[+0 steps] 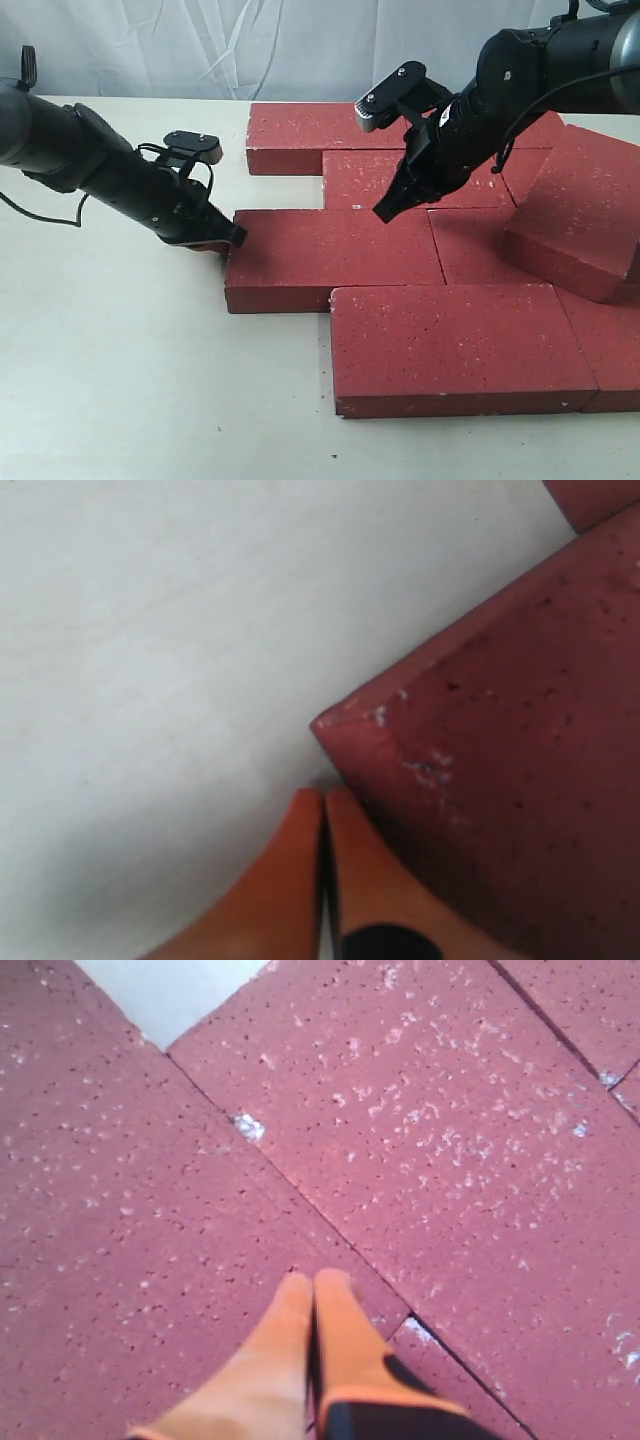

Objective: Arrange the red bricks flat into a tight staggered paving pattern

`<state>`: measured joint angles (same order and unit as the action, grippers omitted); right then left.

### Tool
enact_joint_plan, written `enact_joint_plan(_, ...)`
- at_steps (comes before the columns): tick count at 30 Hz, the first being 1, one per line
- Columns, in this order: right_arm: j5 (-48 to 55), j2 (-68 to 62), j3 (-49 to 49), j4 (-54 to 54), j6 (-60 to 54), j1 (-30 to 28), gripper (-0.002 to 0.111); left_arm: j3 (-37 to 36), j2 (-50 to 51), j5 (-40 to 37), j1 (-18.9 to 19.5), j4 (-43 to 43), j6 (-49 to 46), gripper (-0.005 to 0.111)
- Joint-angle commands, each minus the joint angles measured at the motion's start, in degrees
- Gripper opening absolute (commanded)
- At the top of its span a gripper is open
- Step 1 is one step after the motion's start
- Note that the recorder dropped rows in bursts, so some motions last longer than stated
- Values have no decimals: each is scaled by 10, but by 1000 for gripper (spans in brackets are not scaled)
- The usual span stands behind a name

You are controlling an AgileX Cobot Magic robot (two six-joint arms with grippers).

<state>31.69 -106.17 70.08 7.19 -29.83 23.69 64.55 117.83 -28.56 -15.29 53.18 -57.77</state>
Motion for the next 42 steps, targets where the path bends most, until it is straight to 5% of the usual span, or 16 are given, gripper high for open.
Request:
enact_joint_plan(1,-5,4,-1,4,1,-3,-1,-1,8,1,15,-19,3,0)
enact_joint_plan(8,-5,4,-1,3,1,-3,-1,-1,0,4,31,-37,3,0)
enact_joint_plan(14,-56,69,-28,-29,50,-42,-1,-4,-136,-85,55,-77,53,0)
enact_joint_plan(16,-166,130,-86,-29,62,-101,-1,-4,-174,-124,14,-59,53,0)
enact_joint_plan(20,-312,152,-63,28,124,-197,-1,-4,-183,-46,-122,-12,14,0)
enact_joint_plan(25,-21,73,154,6,104,-267,-1,24,-163,-10,-248,-11,13,0)
enact_joint_plan(32,260,-28,352,-15,104,-348,-1,100,-101,-18,-334,-26,15,0)
enact_joint_plan(42,204,-115,365,-18,93,-380,-1,287,35,-30,-367,-33,19,0)
